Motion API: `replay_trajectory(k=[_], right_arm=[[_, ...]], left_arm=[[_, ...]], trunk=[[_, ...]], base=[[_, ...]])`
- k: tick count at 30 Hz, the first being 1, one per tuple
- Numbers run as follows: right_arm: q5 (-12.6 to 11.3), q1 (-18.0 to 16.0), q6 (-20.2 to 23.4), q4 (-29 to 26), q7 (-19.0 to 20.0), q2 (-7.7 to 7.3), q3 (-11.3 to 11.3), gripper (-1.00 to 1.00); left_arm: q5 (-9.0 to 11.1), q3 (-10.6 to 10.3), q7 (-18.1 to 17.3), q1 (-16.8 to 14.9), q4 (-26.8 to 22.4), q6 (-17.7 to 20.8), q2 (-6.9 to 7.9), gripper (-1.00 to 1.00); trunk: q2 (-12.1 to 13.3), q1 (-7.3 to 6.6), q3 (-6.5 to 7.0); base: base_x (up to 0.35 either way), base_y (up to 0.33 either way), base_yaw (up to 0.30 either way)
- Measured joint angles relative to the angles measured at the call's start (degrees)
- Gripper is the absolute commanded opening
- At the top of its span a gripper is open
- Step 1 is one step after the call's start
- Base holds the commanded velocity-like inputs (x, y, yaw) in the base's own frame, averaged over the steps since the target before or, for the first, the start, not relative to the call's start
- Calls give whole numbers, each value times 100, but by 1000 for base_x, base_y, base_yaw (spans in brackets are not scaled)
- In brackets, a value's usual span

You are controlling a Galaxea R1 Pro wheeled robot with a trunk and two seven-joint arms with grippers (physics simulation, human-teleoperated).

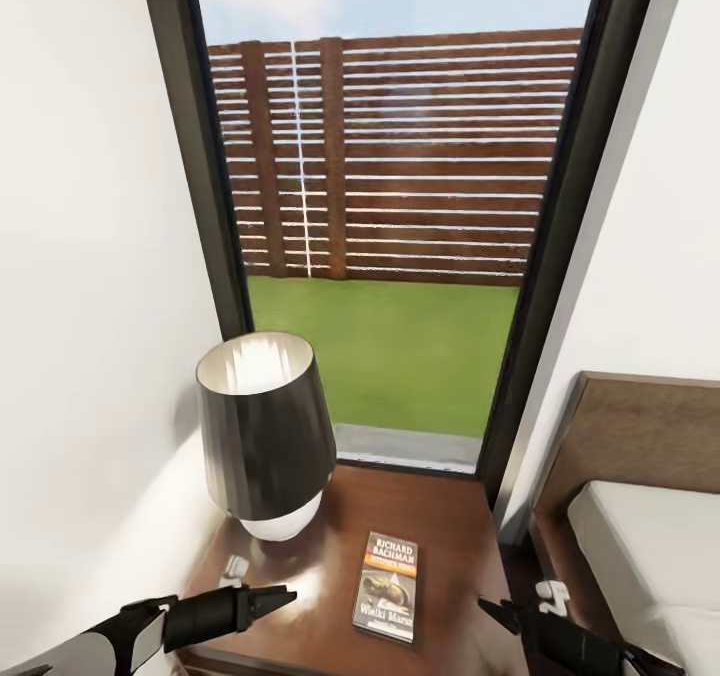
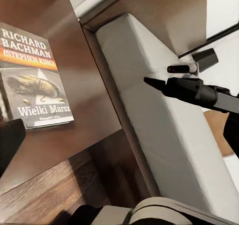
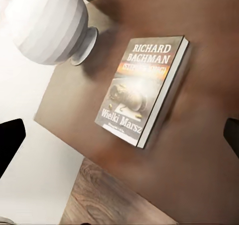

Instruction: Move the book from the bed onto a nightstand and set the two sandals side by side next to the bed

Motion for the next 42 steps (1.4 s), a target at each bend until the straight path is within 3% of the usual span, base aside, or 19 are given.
replay_trajectory(k=[3,7,12,14,42], right_arm=[[22,12,-138,228,147,-7,0,100],[36,19,-230,651,230,-12,1,100],[34,21,-351,961,197,-12,4,100],[28,20,-364,1137,190,-12,-2,100],[22,20,-368,1245,157,-12,-9,100]], left_arm=[[0,-19,303,39,0,-3,-5,100],[-1,-35,1004,141,0,-30,-23,100],[10,-47,1715,298,2,-286,-34,100],[13,-36,1851,383,1,-348,-38,100],[24,-24,1929,426,1,-379,-45,100]], trunk=[[120,-66,54],[281,-154,126],[481,-263,215],[562,-308,251],[1685,-923,754]], base=[[0,0,0],[0,0,0],[0,0,0],[0,0,0],[0,0,0]])
